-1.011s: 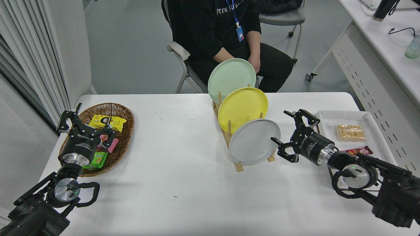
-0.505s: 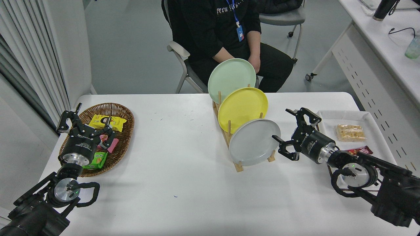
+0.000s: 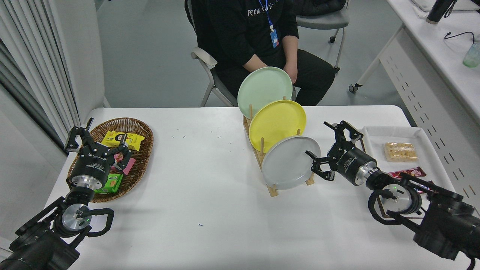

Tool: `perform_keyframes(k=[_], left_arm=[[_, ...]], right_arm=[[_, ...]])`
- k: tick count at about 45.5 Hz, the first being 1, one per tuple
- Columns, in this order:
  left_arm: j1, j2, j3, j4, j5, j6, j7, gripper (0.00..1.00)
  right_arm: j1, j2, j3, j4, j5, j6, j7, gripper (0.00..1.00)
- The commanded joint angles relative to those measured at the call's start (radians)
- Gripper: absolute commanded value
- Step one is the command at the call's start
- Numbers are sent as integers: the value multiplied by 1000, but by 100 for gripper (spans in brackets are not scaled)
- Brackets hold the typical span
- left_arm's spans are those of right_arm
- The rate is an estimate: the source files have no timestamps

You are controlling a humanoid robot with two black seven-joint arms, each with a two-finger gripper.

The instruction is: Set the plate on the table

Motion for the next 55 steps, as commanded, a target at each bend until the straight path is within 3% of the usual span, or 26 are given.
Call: perform_keyframes(k=[1, 25, 55], left_arm=[[0, 0, 0, 0, 0, 0, 0, 98], [1, 0, 0, 0, 0, 0, 0, 98], [0, 0, -1, 0, 0, 0, 0, 98]], right_arm=[[-9, 16, 19, 76, 58, -123, 0, 99], [20, 71, 75, 90, 110, -252, -1, 99], [20, 32, 88, 248, 156, -419, -1, 96]])
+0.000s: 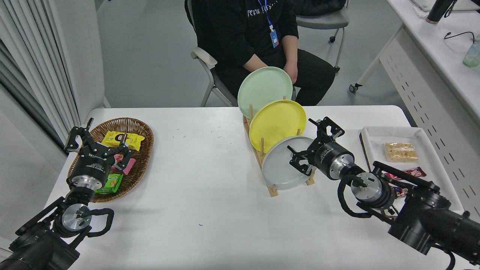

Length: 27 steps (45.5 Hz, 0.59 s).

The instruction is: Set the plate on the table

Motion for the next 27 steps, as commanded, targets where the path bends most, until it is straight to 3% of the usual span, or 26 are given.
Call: perform_keyframes(k=[1, 27], left_arm=[[-1, 0, -1, 0, 0, 0, 0, 98], [-1, 0, -1, 0, 0, 0, 0, 98]], right_arm=[[0, -25, 0, 60, 20, -77, 0, 96], [42, -48, -6, 74, 20, -144, -3, 92]])
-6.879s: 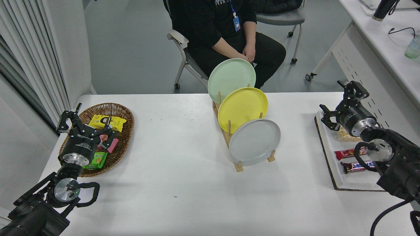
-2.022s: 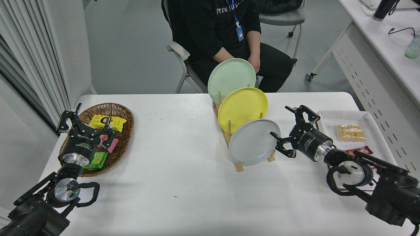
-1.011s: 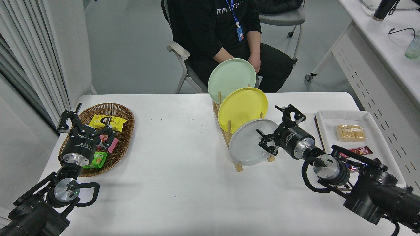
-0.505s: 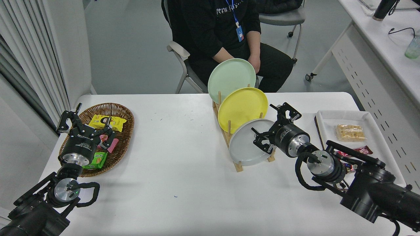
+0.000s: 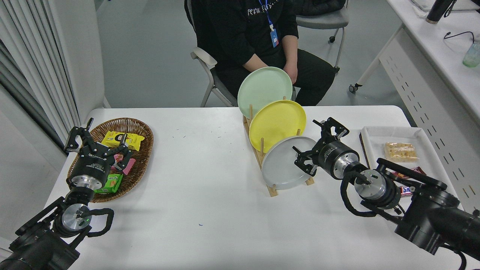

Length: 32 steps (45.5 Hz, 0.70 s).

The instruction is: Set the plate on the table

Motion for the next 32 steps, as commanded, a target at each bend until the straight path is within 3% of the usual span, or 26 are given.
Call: perform_keyframes(k=[1, 32], left_arm=[[0, 0, 1, 0, 0, 0, 0, 98], [0, 0, -1, 0, 0, 0, 0, 98]], right_arm=[[21, -4, -4, 4, 1, -35, -1, 92], [37, 7, -14, 6, 21, -112, -7, 87]])
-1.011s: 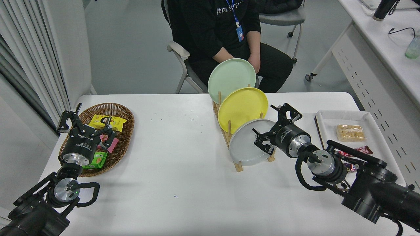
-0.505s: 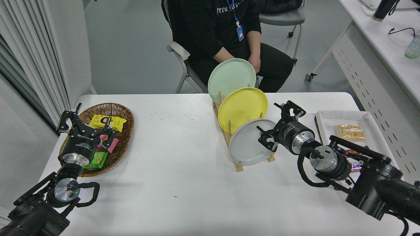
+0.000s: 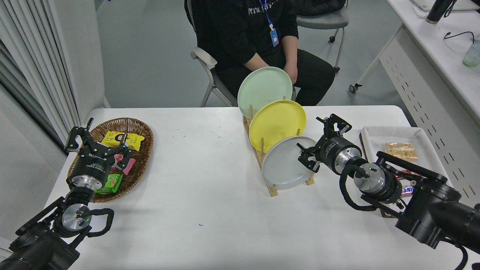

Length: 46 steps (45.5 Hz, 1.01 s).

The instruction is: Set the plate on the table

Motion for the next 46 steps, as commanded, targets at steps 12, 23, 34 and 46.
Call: perform_keyframes(k=[12, 23, 34, 46], left_arm=[[1, 0, -1, 0, 0, 0, 0, 98], [1, 0, 0, 0, 0, 0, 0, 98], [1, 0, 0, 0, 0, 0, 0, 98], [1, 0, -1, 0, 0, 0, 0, 98]], right_arm=[[7, 23, -10, -1, 0, -20, -11, 87], [12, 23, -17, -1, -8, -18, -67, 87], [30, 24, -18, -3, -21, -12, -113, 87], [40, 24, -18, -3, -86, -7, -166, 87]])
